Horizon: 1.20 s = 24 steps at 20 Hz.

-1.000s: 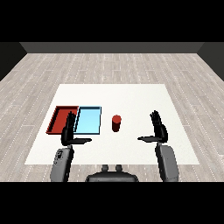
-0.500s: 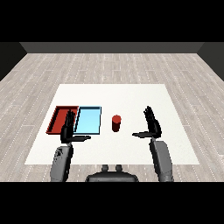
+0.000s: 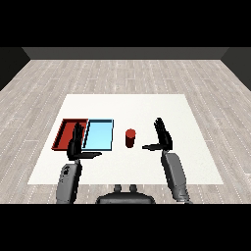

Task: Pick the red can and put it in the red box

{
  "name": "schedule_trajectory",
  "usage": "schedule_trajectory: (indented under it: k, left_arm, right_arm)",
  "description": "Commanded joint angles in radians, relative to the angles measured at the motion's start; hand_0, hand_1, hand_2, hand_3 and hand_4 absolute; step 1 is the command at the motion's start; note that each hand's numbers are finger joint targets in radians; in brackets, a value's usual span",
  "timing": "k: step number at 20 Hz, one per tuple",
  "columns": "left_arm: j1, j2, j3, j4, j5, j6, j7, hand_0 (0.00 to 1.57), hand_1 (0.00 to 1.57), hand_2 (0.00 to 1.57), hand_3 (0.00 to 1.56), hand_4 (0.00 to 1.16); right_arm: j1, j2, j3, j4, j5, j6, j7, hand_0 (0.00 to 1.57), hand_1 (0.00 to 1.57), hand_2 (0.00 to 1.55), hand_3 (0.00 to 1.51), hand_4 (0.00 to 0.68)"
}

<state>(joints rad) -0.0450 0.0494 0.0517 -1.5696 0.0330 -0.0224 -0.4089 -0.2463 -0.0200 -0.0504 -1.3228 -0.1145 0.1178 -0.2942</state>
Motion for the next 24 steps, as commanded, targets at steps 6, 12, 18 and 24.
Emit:
schedule_trajectory:
  k: [6,12,18,24]
  left_arm:
    - [0.028,-0.031,-0.037,-0.074,-0.03,0.045,0.057,0.0,0.0,0.0,0.0,0.0]
    - [0.063,-0.033,-0.041,-0.105,0.005,0.008,0.054,0.0,0.0,0.0,0.0,0.0]
    - [0.046,-0.023,-0.027,-0.036,0.005,-0.009,0.006,0.0,0.0,0.0,0.0,0.0]
    - [0.033,0.033,0.035,-0.076,0.073,-0.062,0.048,0.0,0.0,0.0,0.0,0.0]
  right_arm:
    - [-0.085,0.019,0.019,0.22,-0.046,-0.014,-0.103,0.0,0.0,0.0,0.0,0.0]
    - [-0.096,0.02,0.176,0.254,-0.11,-0.125,-0.17,0.0,0.0,0.0,0.0,0.0]
    - [-0.14,0.02,0.192,0.362,-0.155,-0.089,-0.219,0.0,0.0,0.0,0.0,0.0]
    - [-0.205,0.02,0.286,0.507,-0.236,-0.194,-0.313,0.0,0.0,0.0,0.0,0.0]
